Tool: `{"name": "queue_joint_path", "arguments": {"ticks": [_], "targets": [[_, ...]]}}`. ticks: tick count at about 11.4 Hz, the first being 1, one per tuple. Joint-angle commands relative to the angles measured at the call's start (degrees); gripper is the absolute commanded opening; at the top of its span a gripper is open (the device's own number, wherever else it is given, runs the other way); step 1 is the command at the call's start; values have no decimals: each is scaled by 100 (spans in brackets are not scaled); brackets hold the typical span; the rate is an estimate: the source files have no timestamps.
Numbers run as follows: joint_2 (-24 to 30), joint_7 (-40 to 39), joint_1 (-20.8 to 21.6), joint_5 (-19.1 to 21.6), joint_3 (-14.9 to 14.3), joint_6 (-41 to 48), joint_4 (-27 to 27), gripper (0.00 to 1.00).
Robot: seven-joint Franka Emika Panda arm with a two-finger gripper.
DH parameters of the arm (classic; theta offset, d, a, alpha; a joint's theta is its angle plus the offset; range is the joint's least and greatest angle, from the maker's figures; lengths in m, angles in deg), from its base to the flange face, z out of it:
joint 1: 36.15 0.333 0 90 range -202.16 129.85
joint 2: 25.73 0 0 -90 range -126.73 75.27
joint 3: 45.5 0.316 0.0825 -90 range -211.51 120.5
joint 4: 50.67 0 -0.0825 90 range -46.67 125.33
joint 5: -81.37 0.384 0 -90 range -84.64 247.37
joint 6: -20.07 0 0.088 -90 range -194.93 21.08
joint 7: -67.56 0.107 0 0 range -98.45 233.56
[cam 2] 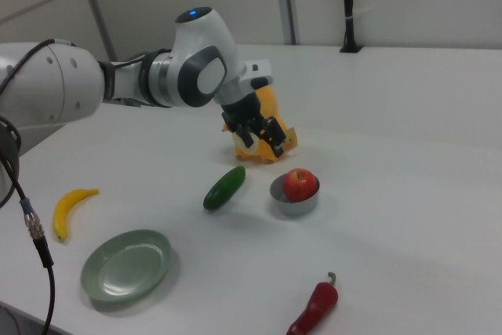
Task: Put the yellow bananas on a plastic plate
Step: 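Move the open gripper over to the yellow banana, then lower the gripper onto the banana's middle and close it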
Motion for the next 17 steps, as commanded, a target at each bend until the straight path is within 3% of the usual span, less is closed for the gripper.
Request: {"name": "queue_joint_path", "arguments": {"ticks": [1, 6, 9, 14, 17], "targets": [[42, 611, 430, -155, 110, -31, -10, 100], [51, 1025, 1124, -164, 891, 4, 121, 100], [-150, 1226, 1581, -155, 1532, 39, 139, 100], [-502, 1799, 2661, -137, 1868, 294, 139, 100], [-862, 1992, 3015, -164, 1991, 286, 104, 100]]}}
